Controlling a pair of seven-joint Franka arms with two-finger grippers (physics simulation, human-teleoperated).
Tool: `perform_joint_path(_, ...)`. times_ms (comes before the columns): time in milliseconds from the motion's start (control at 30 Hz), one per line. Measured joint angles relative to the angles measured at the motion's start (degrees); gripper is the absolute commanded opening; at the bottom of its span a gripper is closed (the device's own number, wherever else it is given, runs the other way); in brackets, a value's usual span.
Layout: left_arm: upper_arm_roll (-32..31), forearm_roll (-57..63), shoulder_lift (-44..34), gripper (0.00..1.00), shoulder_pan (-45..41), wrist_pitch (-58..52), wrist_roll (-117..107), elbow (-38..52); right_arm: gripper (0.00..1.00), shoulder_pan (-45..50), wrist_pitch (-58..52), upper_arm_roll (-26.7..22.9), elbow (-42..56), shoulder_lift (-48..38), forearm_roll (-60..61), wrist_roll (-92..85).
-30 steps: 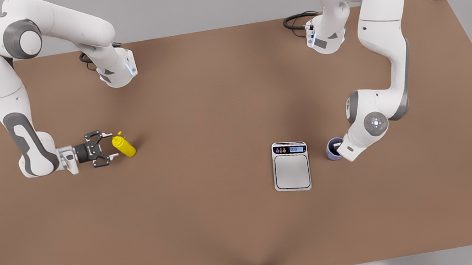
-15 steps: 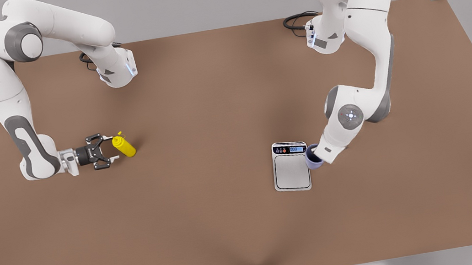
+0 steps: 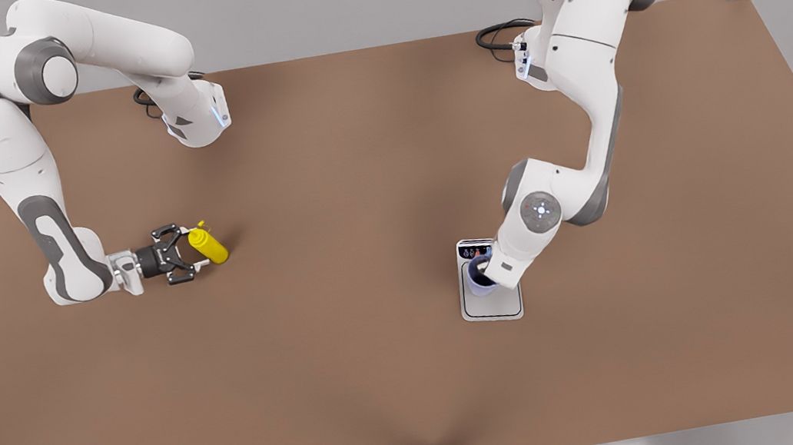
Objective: Move cup to the weight, pick up sauce bottle, pour sauce
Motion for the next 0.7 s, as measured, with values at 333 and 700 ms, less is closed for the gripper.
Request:
perform_joint_path(333, 0.0, -2.8, -0.4, 0.75, -0.1, -0.2, -0.6, 0.1, 1.00, 1.7, 0.2, 0.5, 0.0, 0.9, 1.7, 0.0)
perform_joint_path(700, 2.0, -2.9, -3.9, 0.74, 0.6, -6.2, 0.5, 2.7, 1.00, 2.5, 0.3, 0.6, 0.0, 1.1, 2.5, 0.0)
